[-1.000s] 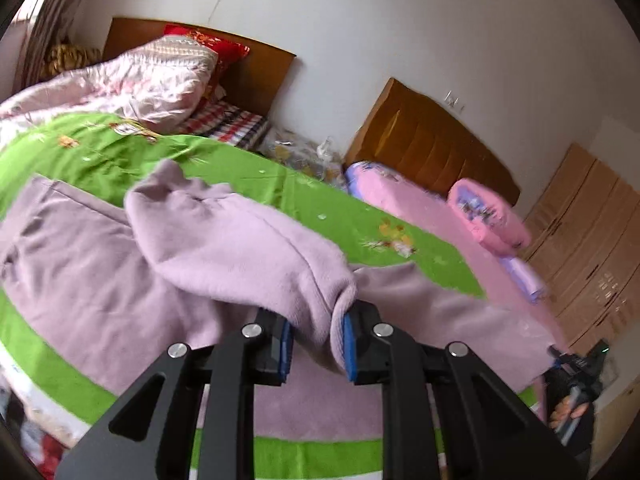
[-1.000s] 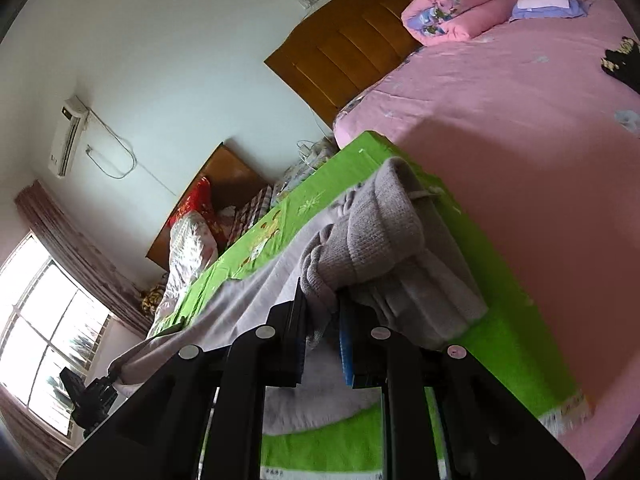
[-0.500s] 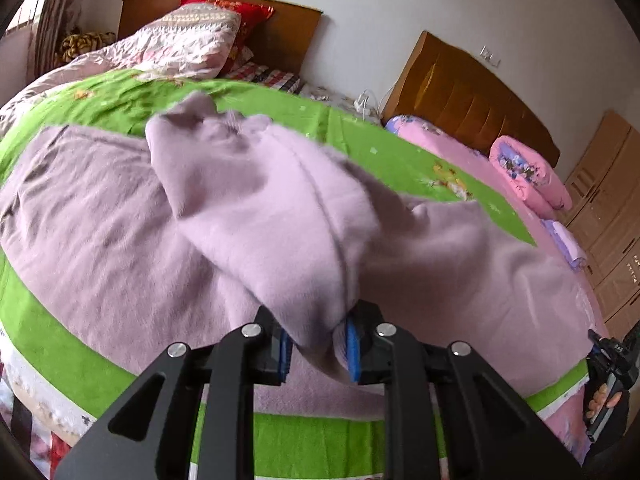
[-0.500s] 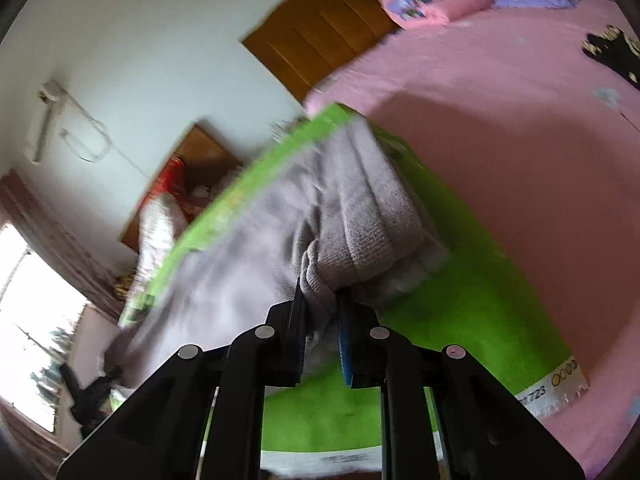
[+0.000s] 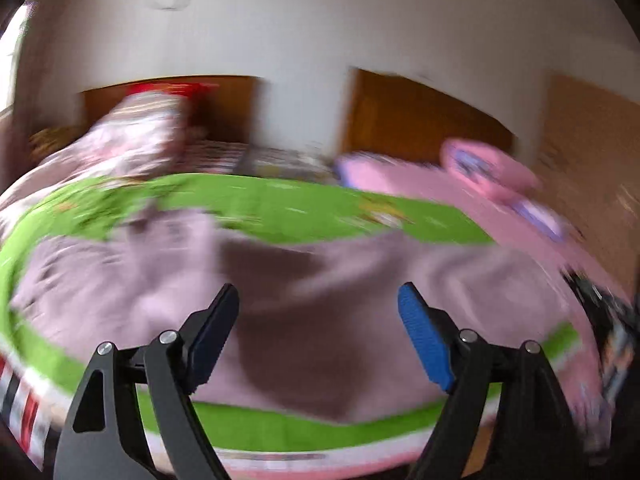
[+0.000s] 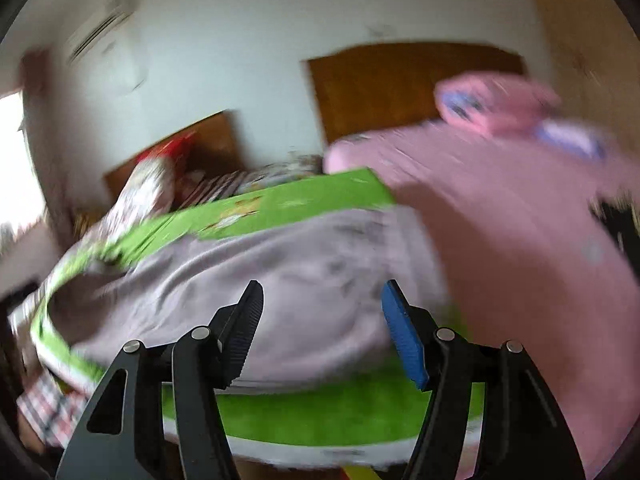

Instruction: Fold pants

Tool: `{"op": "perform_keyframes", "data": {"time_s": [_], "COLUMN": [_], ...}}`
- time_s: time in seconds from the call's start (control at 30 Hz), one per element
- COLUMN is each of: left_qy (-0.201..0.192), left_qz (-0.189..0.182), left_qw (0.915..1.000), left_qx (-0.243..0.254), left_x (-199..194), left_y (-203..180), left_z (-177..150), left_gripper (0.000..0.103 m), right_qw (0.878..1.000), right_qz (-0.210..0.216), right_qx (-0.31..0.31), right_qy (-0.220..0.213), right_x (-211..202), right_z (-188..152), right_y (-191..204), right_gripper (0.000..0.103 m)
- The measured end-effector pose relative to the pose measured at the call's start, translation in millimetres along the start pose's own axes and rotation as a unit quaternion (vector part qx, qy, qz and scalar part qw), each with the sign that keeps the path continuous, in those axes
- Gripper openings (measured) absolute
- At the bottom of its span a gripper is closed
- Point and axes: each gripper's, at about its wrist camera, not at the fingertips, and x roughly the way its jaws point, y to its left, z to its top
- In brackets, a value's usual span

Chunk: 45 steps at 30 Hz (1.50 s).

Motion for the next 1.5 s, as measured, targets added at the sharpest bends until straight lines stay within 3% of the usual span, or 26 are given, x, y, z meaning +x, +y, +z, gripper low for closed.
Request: {"op": "perform_keyframes", "data": {"time_s": [0.1,0.17,0.23,0.33,0.4,0.47,0.57,0.67,0.8,0.93,1.0,1.07,1.1,1.17,1.23,1.27,1.3,1.37,1.43,1.5], "left_qy": [0.039,0.059,0.064,0.053,0.052,0.051,0.060,0.080,0.099,0.128,0.137,0.144,0.145,0.136,0.125,0.119,0.110,0.077,0.048,0.022], "left_qz": [0.018,0.011,0.014,0.020,0.012,0.038,0.052,0.039,0.048,0.025,0.016,0.017,0.012,0.005,0.006,0.006,0.003,0.025,0.052,0.069], "left_qw": [0.9962,0.9961,0.9976,0.9970,0.9909,0.9845,0.9772,0.9729,0.9676,0.9617,0.9595,0.9557,0.9526,0.9518,0.9545,0.9553,0.9561,0.9654,0.9759,0.9798], "left_qx": [0.075,0.065,0.022,-0.053,-0.124,-0.163,-0.197,-0.214,-0.227,-0.241,-0.246,-0.256,-0.267,-0.275,-0.271,-0.270,-0.271,-0.248,-0.206,-0.186], "left_x": [35.6,47.8,52.1,45.9,40.9,37.1,38.5,49.1,70.7,86.4,94.2,102.4,106.8,108.6,107.7,106.5,104.3,92.6,77.5,64.1], "left_y": [-38.3,-30.6,-3.3,55.1,100.0,125.3,148.8,154.6,169.1,180.1,184.5,192.0,197.4,200.3,198.7,198.6,197.8,190.6,176.9,168.8], "left_z": [-13.5,-15.4,-8.6,15.3,27.7,29.9,20.6,10.3,6.3,11.0,12.9,10.9,8.6,8.2,9.6,9.9,10.1,16.3,26.1,34.7], "left_gripper": [0.082,0.082,0.082,0.082,0.081,0.082,0.082,0.082,0.086,0.086,0.086,0.086,0.085,0.083,0.065,0.027,0.008,0.007,0.007,0.007], "right_qw": [0.998,0.995,0.992,0.990,0.986,0.976,0.948,0.904,0.854,0.809,0.784,0.766,0.753,0.739,0.722,0.714,0.708,0.709,0.721,0.729], "right_qz": [0.027,0.028,0.024,0.058,0.095,0.135,0.201,0.266,0.307,0.368,0.399,0.412,0.421,0.429,0.437,0.444,0.453,0.453,0.444,0.439], "right_qx": [-0.053,-0.084,-0.110,-0.103,-0.118,-0.151,-0.228,-0.301,-0.376,-0.395,-0.406,-0.418,-0.426,-0.435,-0.449,-0.459,-0.471,-0.487,-0.495,-0.500], "right_qy": [0.026,0.051,0.061,0.076,0.074,0.074,0.095,0.146,0.187,0.231,0.249,0.261,0.273,0.284,0.292,0.287,0.267,0.233,0.198,0.163], "right_x": [19.1,36.3,45.9,54.0,62.6,75.6,112.1,168.1,234.5,273.5,286.0,290.9,295.6,300.3,303.5,301.8,295.1,283.7,272.2,259.1], "right_z": [-5.9,-13.3,-17.5,-8.4,9.9,26.0,47.0,58.2,59.5,59.6,60.0,56.5,54.0,47.9,41.5,38.8,38.3,42.0,52.7,72.4], "right_y": [38.1,56.2,68.5,80.0,98.9,127.7,186.1,247.5,305.8,336.2,348.1,355.7,360.6,365.2,368.5,368.7,367.4,365.4,365.5,367.8], "right_gripper": [0.062,0.062,0.062,0.063,0.063,0.063,0.063,0.062,0.062,0.060,0.048,0.040,0.038,0.037,0.028,0.017,0.008,0.005,0.004,0.004]}}
